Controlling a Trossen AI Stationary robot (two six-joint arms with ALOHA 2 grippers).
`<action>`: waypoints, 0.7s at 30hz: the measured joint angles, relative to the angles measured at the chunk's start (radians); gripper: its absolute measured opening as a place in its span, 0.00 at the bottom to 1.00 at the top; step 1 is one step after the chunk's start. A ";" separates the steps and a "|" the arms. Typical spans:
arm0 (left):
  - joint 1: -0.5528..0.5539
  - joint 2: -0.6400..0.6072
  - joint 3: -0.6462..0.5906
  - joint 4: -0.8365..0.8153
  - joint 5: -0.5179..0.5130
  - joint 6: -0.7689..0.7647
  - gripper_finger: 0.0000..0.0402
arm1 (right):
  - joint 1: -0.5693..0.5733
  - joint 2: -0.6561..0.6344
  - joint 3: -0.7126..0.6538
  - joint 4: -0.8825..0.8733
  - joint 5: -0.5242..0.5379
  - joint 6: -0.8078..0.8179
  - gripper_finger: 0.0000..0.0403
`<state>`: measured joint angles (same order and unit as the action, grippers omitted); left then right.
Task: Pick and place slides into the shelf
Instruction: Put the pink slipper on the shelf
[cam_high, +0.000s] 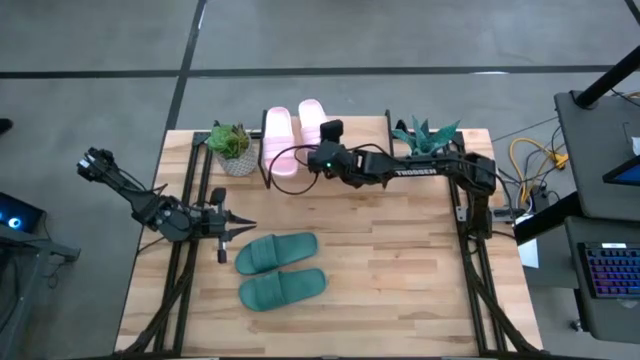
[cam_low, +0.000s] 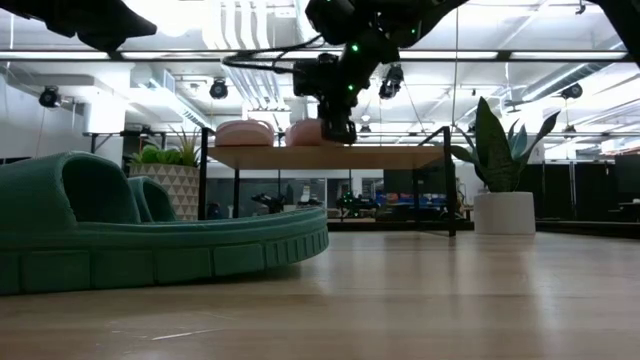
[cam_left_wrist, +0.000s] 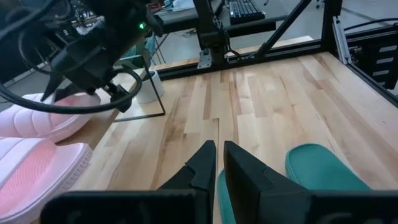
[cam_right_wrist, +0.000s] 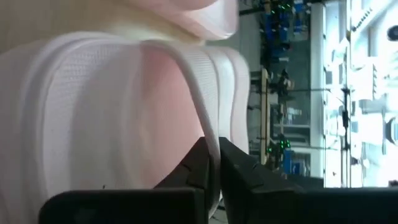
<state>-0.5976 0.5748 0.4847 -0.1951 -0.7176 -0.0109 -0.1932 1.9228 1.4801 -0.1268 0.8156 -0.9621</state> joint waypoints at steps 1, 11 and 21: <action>0.000 0.000 0.000 -0.001 -0.001 0.000 0.04 | 0.007 0.000 0.006 0.001 0.013 0.012 0.04; 0.000 -0.001 0.000 -0.001 -0.025 -0.003 0.04 | 0.052 0.011 0.037 -0.027 0.052 0.111 0.03; 0.000 -0.002 0.000 0.000 -0.025 -0.004 0.04 | 0.062 0.019 0.038 -0.019 0.053 0.192 0.03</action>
<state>-0.5972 0.5732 0.4847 -0.1955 -0.7426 -0.0145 -0.1309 1.9423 1.5181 -0.1460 0.8688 -0.7699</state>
